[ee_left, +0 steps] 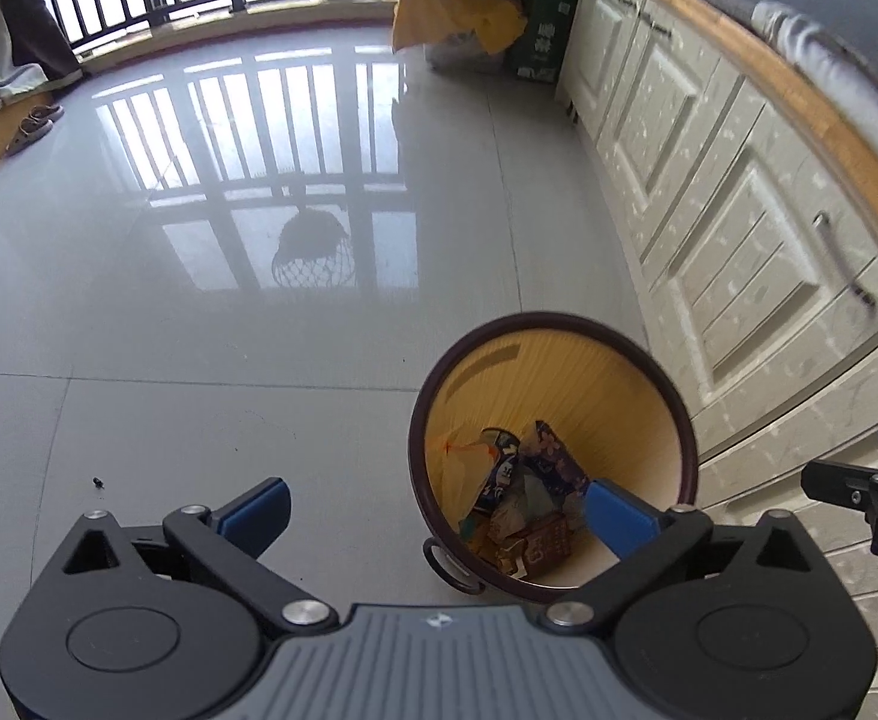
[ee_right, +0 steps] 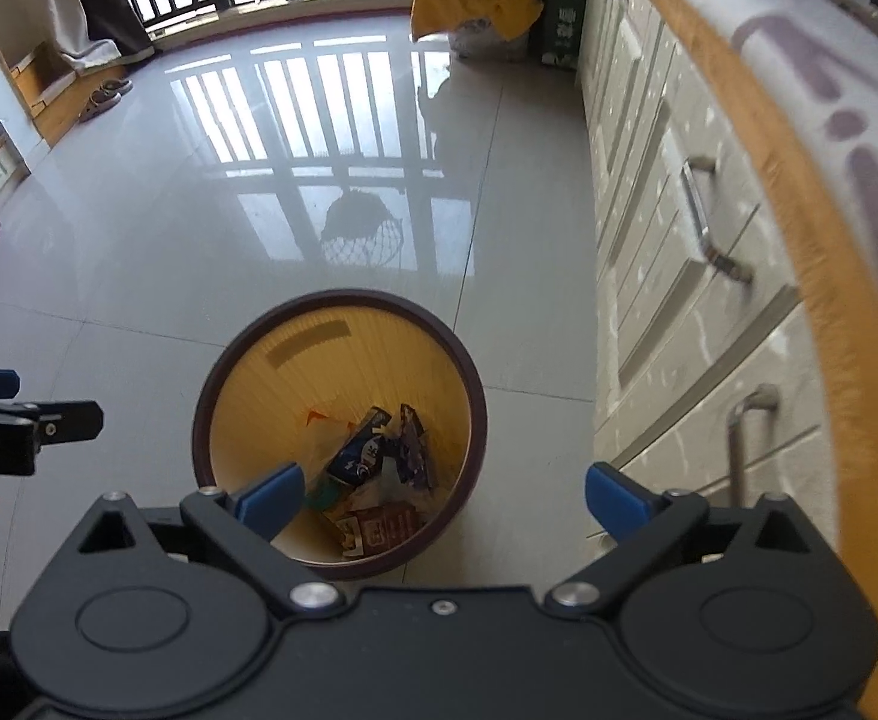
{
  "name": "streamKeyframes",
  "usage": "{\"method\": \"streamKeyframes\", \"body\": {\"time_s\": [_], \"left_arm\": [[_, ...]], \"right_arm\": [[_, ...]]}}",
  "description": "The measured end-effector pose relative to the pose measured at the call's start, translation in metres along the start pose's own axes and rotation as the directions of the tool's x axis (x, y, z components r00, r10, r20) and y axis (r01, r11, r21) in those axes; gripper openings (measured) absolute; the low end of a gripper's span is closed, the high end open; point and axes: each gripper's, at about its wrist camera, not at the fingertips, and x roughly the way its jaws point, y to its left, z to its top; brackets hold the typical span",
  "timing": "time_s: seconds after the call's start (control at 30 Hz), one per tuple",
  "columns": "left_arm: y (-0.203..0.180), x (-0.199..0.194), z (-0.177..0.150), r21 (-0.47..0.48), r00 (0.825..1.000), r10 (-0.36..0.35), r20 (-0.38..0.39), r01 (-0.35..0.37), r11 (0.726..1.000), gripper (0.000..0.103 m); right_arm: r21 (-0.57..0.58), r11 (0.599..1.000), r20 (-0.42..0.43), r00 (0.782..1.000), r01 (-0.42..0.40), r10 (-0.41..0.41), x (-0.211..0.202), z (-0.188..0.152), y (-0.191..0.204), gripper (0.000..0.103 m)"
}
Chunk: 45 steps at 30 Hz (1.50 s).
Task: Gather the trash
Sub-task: 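Move both tools back toward the cardboard pieces on the mattress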
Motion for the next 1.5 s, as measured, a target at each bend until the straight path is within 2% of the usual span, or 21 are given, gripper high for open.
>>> {"method": "streamKeyframes", "body": {"time_s": [0.37, 0.73, 1.0, 1.3, 1.5], "left_arm": [[-0.006, -0.069, -0.010, -0.012, 0.993, -0.008, 0.121, 0.010, 1.000, 0.103], [-0.012, -0.116, -0.023, 0.009, 0.978, -0.006, 0.207, 0.004, 1.000, 0.103], [-0.019, -0.144, -0.029, 0.017, 0.960, -0.015, 0.281, 0.011, 1.000, 0.103], [-0.046, -0.167, -0.030, 0.058, 0.935, -0.066, 0.350, 0.049, 0.997, 0.103], [-0.073, -0.182, -0.027, 0.098, 0.906, -0.120, 0.405, 0.088, 0.991, 0.103]], "right_arm": [[0.014, 1.000, 0.081, 0.997, -0.007, 0.005, -0.061, -0.006, -0.003, 0.101], [0.039, 0.999, 0.197, 0.980, -0.026, 0.018, -0.116, -0.016, -0.011, 0.101], [0.078, 0.996, 0.293, 0.956, -0.039, 0.014, -0.155, -0.031, -0.026, 0.101], [0.106, 0.994, 0.379, 0.925, -0.034, -0.008, -0.188, -0.043, -0.044, 0.101], [0.152, 0.988, 0.446, 0.894, -0.035, -0.037, -0.209, -0.054, -0.064, 0.103]]}}
